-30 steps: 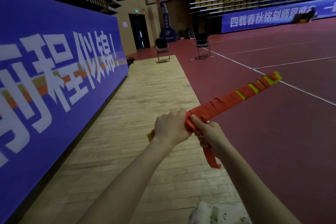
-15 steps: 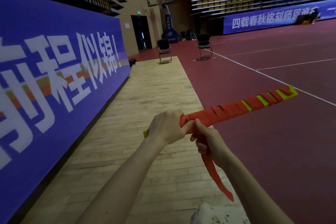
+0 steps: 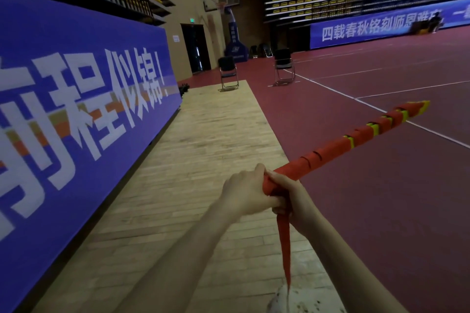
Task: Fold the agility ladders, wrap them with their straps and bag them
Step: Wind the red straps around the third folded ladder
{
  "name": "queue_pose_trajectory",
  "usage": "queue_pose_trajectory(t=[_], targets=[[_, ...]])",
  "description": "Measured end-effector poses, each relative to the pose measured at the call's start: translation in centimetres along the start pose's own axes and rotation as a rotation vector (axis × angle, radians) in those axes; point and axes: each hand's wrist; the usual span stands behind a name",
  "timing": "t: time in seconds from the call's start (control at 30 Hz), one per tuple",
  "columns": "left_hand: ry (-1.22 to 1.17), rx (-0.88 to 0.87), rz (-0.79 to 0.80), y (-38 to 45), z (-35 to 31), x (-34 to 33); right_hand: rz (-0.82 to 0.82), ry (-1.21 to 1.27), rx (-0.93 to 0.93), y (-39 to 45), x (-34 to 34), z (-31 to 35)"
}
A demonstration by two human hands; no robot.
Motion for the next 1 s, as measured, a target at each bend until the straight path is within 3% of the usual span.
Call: queue_pose_trajectory(t=[0.07,0.13,0.3,0.37,0.5,0.63,0.67,0.73,0.8,0.87,0.9,0.93,1.0], targets=[[-0.473,0.097,0.359,0.8,0.6,2.1,0.092,-0.003,0.042,-0.1,0.0,0.2],[-0.656,0.117,0.426,1.4,0.8,2.4,0.148,-0.05,0.067,-0.1,0.1,0.7],[-0.096,0.021,-0.04,1.6,0.2,-0.3,-0.006,-0.182,0.037,-0.2,0.1,1.2],[-0.012,0.038,-0.166,1.6,0.3,-1.5,-0.095,-0.207,0.024,-0.3,0.3,0.6],[0.056,0.026,-0.251,1.2,-0.2,-2.7,-0.194,-0.045,-0.077,-0.5,0.2,0.1],[0.355,-0.232,-0.667,1.0,0.5,-4.4,-0.253,0.077,-0.121,-0.1,-0.1,0.4],[0.363,-0.269,-0.701,1.1,0.7,-4.4,-0.254,0.078,-0.107,-0.2,-0.1,0.4],[0.255,-0.215,-0.503,1.1,0.3,-3.3,-0.229,0.066,-0.035,-0.4,0.5,0.5],[-0.031,-0.102,-0.047,1.2,-0.2,-0.8,-0.128,0.0,0.048,-0.9,1.3,1.1],[-0.539,-0.046,0.371,1.9,-0.1,1.0,0.021,-0.097,0.088,-1.1,1.7,2.3],[-0.708,-0.041,0.451,2.3,0.1,1.2,0.06,-0.168,0.088,-0.8,1.6,2.8],[-0.761,-0.042,0.419,2.6,0.4,1.0,0.053,-0.266,0.08,-0.5,1.5,3.2],[-0.594,-0.052,0.136,3.1,1.0,0.2,-0.057,-0.514,0.104,0.1,1.3,3.9]])
Point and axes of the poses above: each hand's wrist, its own y-axis towards the middle knuckle, its own x-axis out of the back of the hand, z = x × y, and after that the axes turned 1 degree about y, right-handed
